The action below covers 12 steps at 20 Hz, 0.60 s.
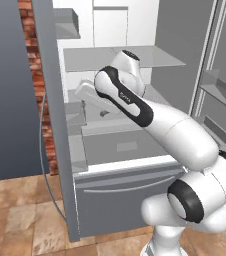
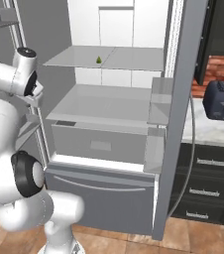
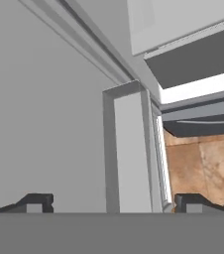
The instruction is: There is a bowl on the dining counter. Grab a lemon wedge from the fridge and place it in the bowl. Then get the liquor bottle and glass cup from the cabinet and place them next to the bowl.
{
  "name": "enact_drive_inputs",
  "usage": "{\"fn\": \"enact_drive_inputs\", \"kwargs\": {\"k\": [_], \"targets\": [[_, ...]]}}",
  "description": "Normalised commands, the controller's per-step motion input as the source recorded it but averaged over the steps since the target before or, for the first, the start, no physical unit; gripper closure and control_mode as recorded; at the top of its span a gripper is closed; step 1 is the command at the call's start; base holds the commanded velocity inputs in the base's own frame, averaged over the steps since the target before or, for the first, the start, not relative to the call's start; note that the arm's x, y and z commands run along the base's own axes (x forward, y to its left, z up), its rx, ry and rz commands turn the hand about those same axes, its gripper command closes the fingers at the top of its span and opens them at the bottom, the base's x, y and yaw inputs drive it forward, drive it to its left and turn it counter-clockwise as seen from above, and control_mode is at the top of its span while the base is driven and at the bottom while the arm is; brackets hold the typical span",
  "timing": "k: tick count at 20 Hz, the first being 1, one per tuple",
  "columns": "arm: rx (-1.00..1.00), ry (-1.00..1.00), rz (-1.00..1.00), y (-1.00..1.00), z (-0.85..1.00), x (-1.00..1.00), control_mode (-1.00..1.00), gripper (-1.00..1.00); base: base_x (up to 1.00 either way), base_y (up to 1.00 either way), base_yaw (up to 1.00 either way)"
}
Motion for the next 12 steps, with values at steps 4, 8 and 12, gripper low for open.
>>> {"fn": "enact_drive_inputs", "kwargs": {"k": [4, 8, 12], "targets": [[0.00, 0.00, 0.02, 0.76, -0.15, -0.29, -1.00, -1.00, 0.00, 0.00, 0.00], [0.00, -0.09, -0.03, -0.04, 0.10, -0.64, -1.00, -1.00, 0.00, 0.00, 0.00], [-0.04, -0.12, -0.20, -0.86, 0.42, -0.53, -1.00, -1.00, 0.00, 0.00, 0.00]]}}
